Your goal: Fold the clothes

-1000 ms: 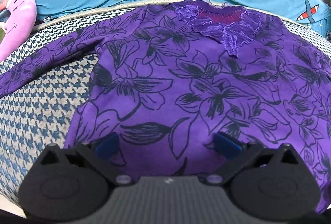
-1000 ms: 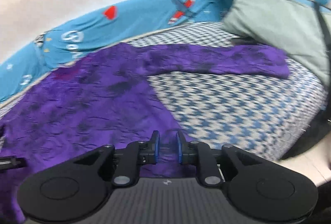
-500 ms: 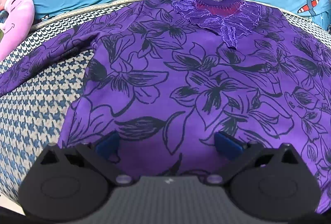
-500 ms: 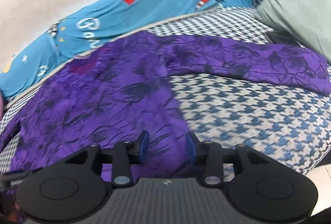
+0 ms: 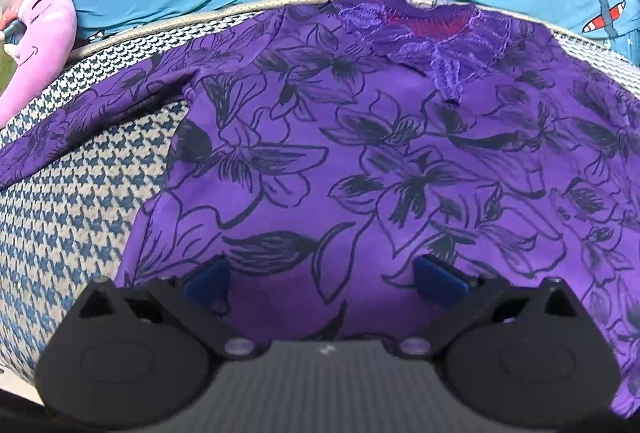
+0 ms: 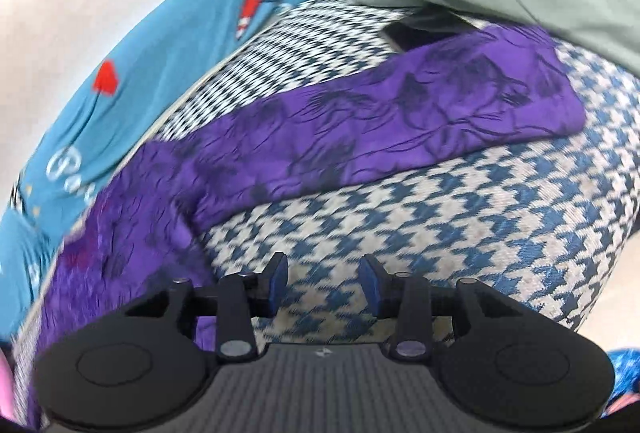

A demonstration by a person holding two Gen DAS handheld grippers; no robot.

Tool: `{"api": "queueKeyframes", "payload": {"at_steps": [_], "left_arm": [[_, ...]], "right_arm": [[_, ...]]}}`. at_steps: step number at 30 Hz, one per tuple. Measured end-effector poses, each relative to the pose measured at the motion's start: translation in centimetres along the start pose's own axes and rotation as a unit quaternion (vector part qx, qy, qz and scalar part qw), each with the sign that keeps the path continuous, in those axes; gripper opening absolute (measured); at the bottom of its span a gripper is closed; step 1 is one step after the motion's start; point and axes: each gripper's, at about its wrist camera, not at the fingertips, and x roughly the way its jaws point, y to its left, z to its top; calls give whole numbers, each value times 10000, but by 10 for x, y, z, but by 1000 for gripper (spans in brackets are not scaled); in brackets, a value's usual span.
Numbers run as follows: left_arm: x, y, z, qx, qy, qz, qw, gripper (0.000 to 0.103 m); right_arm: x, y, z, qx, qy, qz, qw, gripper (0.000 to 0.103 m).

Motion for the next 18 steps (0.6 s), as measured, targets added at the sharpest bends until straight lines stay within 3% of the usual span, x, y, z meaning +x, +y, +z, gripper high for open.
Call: {"api": "queueKeyframes", "payload": {"at_steps": [5, 12, 18], "left_arm": [[-2, -4, 8, 38, -91, -174, 9998, 103], [0, -7, 30, 160, -60, -311, 9994, 103], [-1, 1, 51, 267, -206, -464, 9984, 103]], "right_arm": [[2, -18, 14, 551, -184, 23, 9983, 53], [8, -41, 26, 1225, -408, 209, 9914, 53], [15, -47, 34, 1436, -563, 258, 9877, 53]]}}
